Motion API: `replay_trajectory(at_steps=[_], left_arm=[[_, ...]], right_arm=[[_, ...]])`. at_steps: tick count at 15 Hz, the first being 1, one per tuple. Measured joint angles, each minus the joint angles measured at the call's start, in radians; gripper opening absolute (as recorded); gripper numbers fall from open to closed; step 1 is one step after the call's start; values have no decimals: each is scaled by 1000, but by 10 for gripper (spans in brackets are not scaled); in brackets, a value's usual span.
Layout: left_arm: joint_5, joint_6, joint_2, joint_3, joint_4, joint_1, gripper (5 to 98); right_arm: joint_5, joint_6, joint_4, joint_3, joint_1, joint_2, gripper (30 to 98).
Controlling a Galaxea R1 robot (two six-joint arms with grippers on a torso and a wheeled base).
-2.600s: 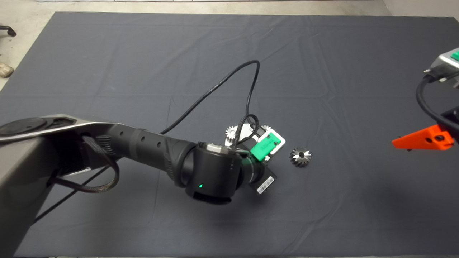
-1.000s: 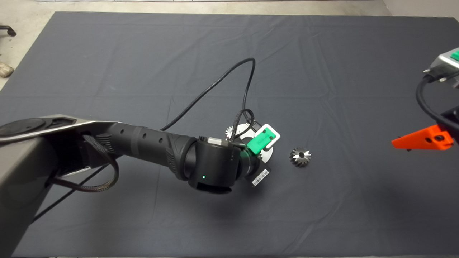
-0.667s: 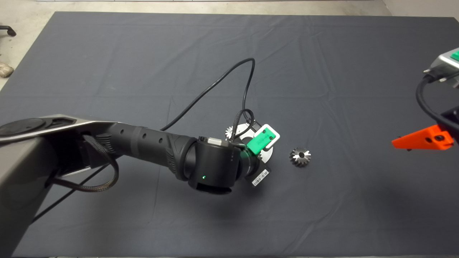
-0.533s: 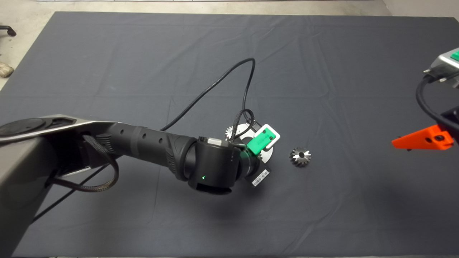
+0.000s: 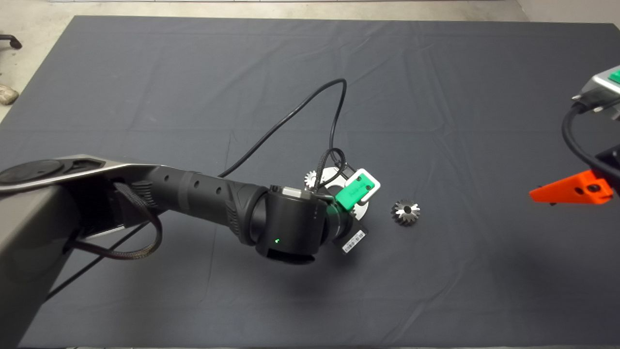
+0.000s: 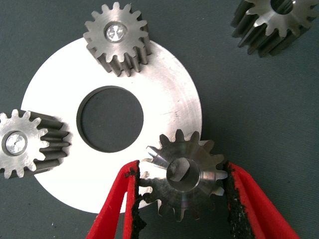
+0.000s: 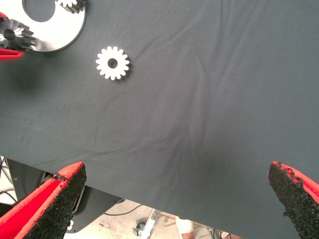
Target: Remove an incorrectly installed larger gear and replace it with the correct smaller gear
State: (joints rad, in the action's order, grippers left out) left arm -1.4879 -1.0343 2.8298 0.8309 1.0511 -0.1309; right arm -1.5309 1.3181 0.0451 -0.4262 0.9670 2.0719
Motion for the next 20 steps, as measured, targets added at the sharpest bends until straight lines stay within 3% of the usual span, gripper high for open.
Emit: replay_trajectory(at_steps=[20], left_arm=[[-6,0,4,19,0,0,344]], right_arm=[[0,0,0,2,0,0,968]])
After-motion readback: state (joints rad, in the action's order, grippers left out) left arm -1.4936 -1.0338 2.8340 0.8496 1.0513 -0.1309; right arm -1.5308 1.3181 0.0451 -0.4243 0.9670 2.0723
